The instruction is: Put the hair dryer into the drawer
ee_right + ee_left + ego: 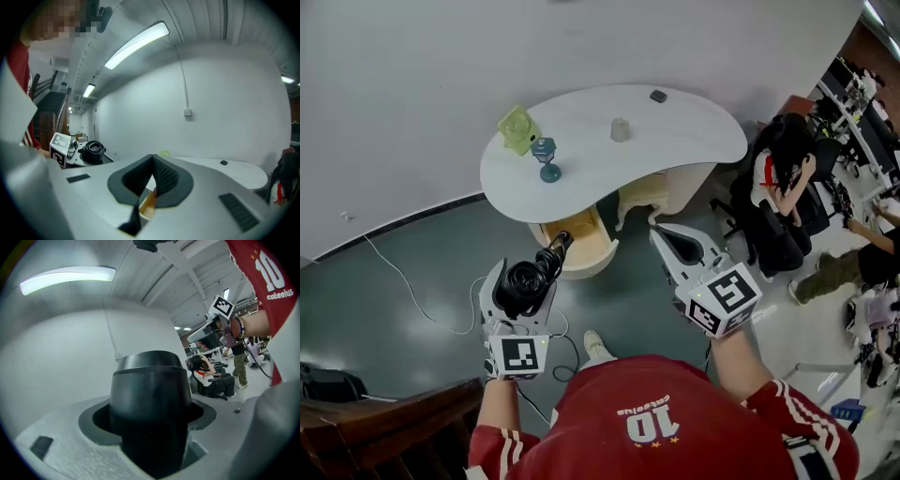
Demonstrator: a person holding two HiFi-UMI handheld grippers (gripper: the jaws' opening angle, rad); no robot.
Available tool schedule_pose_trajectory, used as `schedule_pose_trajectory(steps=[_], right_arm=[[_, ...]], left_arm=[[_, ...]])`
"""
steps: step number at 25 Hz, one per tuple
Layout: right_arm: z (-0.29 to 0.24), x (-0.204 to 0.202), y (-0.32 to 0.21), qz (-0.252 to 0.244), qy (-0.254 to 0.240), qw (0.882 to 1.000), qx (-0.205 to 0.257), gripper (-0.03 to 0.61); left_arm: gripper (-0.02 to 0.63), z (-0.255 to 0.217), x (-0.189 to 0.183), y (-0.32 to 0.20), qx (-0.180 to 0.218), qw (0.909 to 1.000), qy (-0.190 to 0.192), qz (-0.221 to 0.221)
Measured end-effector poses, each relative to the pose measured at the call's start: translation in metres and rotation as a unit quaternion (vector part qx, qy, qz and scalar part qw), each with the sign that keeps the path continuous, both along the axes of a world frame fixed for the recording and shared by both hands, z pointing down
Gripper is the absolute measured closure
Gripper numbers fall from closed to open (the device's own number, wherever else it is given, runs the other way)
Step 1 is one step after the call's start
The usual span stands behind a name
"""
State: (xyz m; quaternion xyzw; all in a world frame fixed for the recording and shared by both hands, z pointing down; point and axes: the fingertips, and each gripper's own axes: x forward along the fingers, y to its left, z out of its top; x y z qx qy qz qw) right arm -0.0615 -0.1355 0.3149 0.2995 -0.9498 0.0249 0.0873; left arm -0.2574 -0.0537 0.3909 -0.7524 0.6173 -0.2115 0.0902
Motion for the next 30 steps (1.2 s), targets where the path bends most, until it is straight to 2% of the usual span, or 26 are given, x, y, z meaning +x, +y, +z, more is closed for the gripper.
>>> schedule_pose_trajectory(steps=[3, 8, 16, 22, 26, 30], right_arm=[[0.007, -0.012, -0.002, -0.002, 0.006, 1.0, -0.004, 0.574], [0.025, -0.019, 0.002, -0.011, 0.022, 1.0, -0.014, 0.574], [0.065, -0.022, -0.007, -0.023, 0.035, 0.998, -0.041, 0.574], [0.089, -0.016, -0.035, -0.024, 0.028, 0.997, -0.062, 0.574], [0.105, -0.012, -0.057, -0.021, 0.023, 0.996, -0.084, 0.574], [0.117, -0.005, -0.08, -0.019, 0.021, 0.995, -0.099, 0.574]], left_arm=[[0.222, 0.03, -0.008, -0.01, -0.018, 0.9998, 0.005, 0.012], [0.222, 0.069, -0.008, -0.026, -0.039, 0.9987, -0.016, 0.028], [0.222, 0.132, -0.003, -0.073, -0.07, 0.9967, -0.031, 0.026], [0.222, 0.179, 0.009, -0.12, -0.093, 0.9921, -0.077, 0.034], [0.222, 0.222, 0.019, -0.15, -0.124, 0.9846, -0.112, 0.052], [0.222, 0.259, 0.03, -0.176, -0.151, 0.9785, -0.128, 0.057]])
